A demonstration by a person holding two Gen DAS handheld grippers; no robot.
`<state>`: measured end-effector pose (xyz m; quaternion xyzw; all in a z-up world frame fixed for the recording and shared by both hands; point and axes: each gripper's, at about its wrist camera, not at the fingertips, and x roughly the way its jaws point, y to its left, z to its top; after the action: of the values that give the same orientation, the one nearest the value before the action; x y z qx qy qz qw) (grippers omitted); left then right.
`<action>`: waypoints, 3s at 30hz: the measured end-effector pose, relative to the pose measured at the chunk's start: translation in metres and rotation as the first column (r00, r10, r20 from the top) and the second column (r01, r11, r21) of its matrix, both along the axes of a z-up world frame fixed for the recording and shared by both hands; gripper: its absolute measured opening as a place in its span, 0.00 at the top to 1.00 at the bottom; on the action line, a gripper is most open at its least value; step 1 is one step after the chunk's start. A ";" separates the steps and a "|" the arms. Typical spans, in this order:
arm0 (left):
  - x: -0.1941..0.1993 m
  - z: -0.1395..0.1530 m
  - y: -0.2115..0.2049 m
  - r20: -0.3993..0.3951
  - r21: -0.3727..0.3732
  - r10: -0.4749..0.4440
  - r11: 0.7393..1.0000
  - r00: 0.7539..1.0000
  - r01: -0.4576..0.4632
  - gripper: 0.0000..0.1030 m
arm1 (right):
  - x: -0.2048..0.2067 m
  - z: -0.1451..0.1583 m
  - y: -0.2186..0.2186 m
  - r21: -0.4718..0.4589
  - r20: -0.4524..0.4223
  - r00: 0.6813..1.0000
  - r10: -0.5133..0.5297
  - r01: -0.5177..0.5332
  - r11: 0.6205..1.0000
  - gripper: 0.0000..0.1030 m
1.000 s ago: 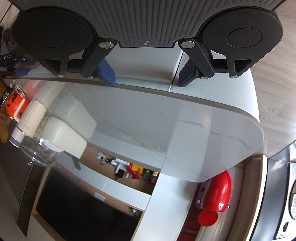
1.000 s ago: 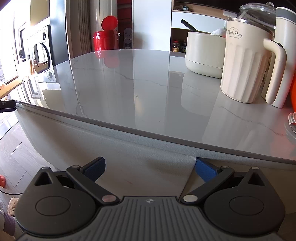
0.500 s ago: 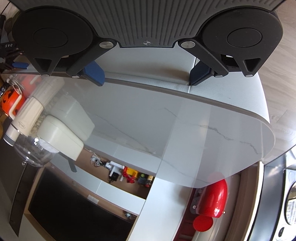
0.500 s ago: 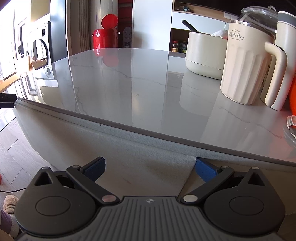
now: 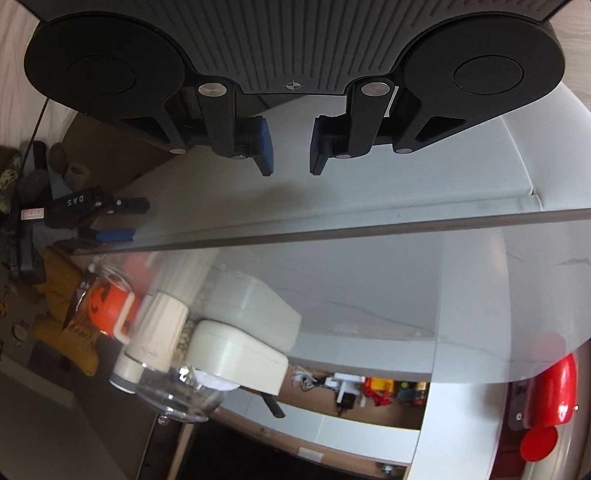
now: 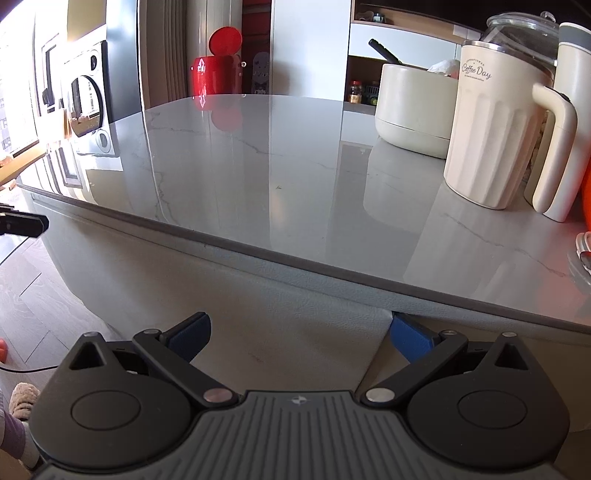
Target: Organize objects
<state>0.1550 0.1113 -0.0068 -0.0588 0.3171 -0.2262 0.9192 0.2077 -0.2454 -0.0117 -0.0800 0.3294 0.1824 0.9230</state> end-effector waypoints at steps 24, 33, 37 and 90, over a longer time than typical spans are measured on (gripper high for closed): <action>-0.015 -0.001 0.075 -0.037 -0.056 0.424 0.903 0.905 -0.425 0.72 | -0.001 0.005 -0.004 0.075 0.034 0.997 -0.068 0.065 0.995 0.00; -0.014 -0.004 0.082 -0.028 -0.097 0.439 0.893 0.898 -0.439 0.72 | -0.004 0.001 0.007 0.039 0.024 0.994 -0.104 0.103 0.994 0.00; -0.014 -0.004 0.081 -0.008 -0.086 0.430 0.899 0.903 -0.429 0.72 | 0.000 0.001 0.003 0.053 0.011 0.991 -0.136 0.135 0.989 0.00; 0.000 0.002 0.067 -0.002 -0.234 0.167 0.959 0.986 -0.163 0.37 | -0.003 0.004 0.012 -0.001 0.005 0.999 -0.034 0.034 0.999 0.00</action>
<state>0.1551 0.1780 -0.0051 -0.1905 0.2742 -0.1850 0.9243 0.2047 -0.2338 -0.0077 -0.0754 0.3283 0.1664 0.9267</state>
